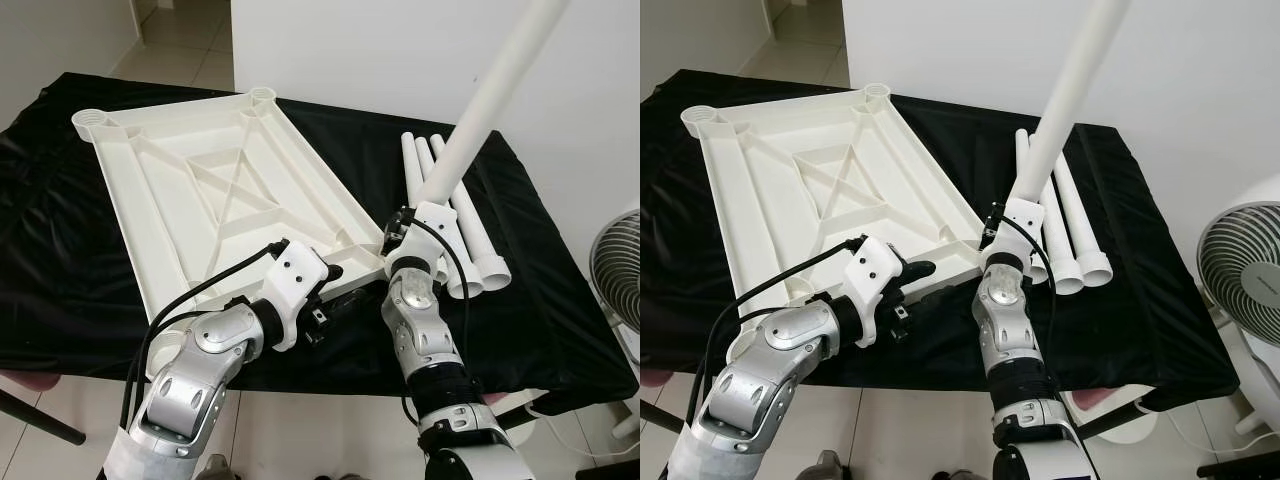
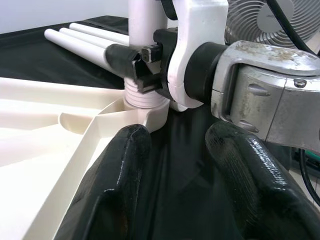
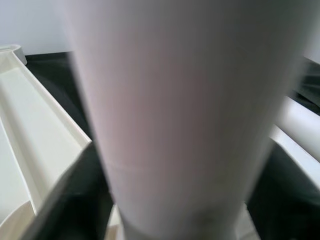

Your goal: Building children table

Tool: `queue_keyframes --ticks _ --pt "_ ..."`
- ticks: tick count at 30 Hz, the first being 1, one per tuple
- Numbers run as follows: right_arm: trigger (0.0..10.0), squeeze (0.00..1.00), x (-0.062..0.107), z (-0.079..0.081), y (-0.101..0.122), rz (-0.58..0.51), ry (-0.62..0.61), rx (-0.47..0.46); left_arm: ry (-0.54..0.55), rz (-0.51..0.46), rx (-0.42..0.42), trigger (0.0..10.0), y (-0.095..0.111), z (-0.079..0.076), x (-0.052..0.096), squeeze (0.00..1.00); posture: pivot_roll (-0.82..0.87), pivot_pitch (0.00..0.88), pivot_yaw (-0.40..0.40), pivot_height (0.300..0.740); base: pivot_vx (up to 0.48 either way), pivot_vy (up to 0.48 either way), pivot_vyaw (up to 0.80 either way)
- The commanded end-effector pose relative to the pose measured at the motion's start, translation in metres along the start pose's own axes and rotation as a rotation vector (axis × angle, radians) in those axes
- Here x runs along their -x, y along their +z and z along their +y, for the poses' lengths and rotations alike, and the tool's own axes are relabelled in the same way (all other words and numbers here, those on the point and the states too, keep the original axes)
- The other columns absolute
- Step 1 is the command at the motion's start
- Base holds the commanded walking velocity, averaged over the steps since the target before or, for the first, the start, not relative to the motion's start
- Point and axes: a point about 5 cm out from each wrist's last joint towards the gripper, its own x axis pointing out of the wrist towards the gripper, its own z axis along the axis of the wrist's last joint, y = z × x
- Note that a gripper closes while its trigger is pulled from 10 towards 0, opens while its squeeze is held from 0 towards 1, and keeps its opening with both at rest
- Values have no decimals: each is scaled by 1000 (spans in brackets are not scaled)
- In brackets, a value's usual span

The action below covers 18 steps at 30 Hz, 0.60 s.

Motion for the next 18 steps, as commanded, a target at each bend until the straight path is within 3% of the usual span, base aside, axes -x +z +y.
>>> queue_keyframes --ticks 1,12,13,15,17,18 --pt "10000 1000 0 -5 4 -30 11 -11 40 0 13 10000 0 -3 -1 0 164 73 -114 740 0 0 0" --pt "10000 1000 -7 -8 14 -66 210 -19 43 -1 14 10000 0 -1 -3 0 153 77 -113 740 0 0 0" --pt "10000 0 -10 -9 15 -45 300 -14 45 -5 15 10000 0 -1 -3 0 151 77 -113 740 0 0 0" --pt "10000 0 -10 -9 15 -45 300 -14 45 -5 15 10000 0 -1 -3 0 151 77 -113 740 0 0 0" --pt "10000 0 -16 -17 17 -24 529 69 48 -8 15 10000 1 0 -4 0 154 78 -111 740 0 0 0" --pt "10000 0 -16 -17 17 -24 529 69 48 -8 15 10000 1 0 -4 0 154 78 -111 740 0 0 0"
